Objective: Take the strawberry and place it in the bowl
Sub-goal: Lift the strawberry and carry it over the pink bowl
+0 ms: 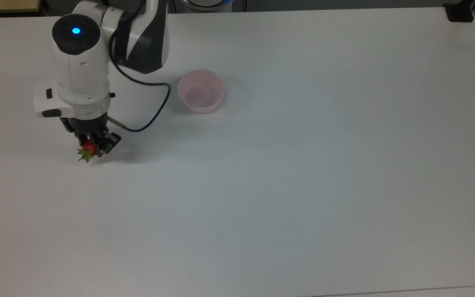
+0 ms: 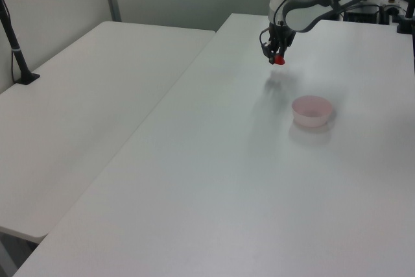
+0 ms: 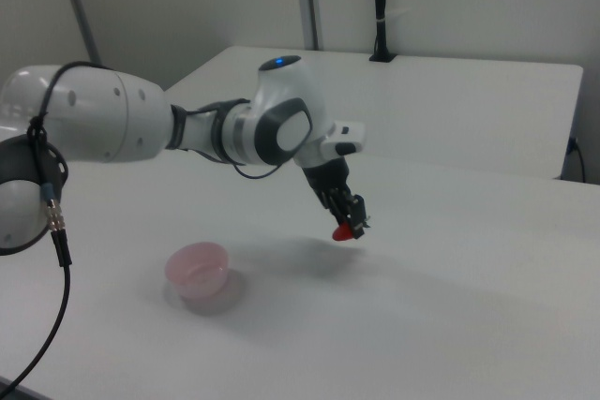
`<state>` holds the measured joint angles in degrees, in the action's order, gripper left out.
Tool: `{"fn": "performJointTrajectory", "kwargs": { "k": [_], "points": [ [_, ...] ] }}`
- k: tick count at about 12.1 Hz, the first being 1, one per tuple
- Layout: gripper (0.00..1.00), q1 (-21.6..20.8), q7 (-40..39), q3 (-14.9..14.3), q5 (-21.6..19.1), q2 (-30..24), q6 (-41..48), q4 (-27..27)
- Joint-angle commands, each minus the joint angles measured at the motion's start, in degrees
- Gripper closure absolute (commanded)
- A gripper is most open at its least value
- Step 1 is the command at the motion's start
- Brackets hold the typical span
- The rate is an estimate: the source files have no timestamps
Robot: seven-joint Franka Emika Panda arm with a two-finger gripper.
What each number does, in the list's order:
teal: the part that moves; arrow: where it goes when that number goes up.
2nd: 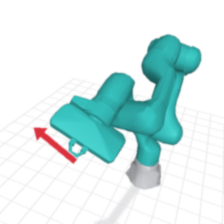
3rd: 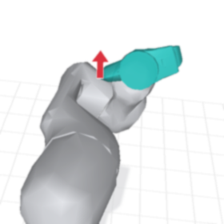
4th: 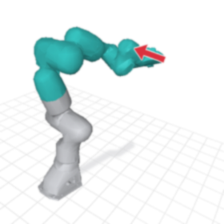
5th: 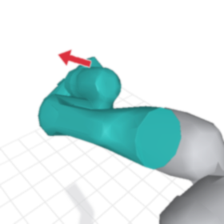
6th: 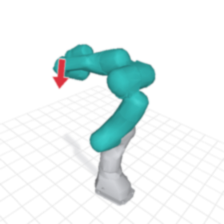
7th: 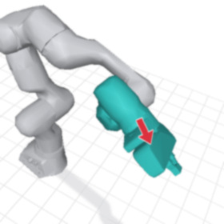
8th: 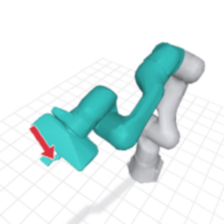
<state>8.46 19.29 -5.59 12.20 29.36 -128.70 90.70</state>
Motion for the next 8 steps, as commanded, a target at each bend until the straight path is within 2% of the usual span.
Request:
{"fn": "performJointTrajectory", "kwargs": {
  "k": [1, 3, 5, 6, 8],
  "points": [
    [0.77, -1.3, -8.0, 2.7, 0.1, -8.6, 5.4, 8.6],
    [0.76, -1.6, -9.9, 3.8, 0.0, -13.6, 5.3, 14.7],
    [0.76, -1.7, -9.9, 6.4, -0.2, -20.2, 5.6, 21.7],
    [0.76, -2.0, -9.8, 7.2, -0.2, -22.6, 6.4, 23.9],
    [0.75, -4.9, -10.0, 7.7, -1.8, -24.1, 12.7, 24.3]
  ]
}}
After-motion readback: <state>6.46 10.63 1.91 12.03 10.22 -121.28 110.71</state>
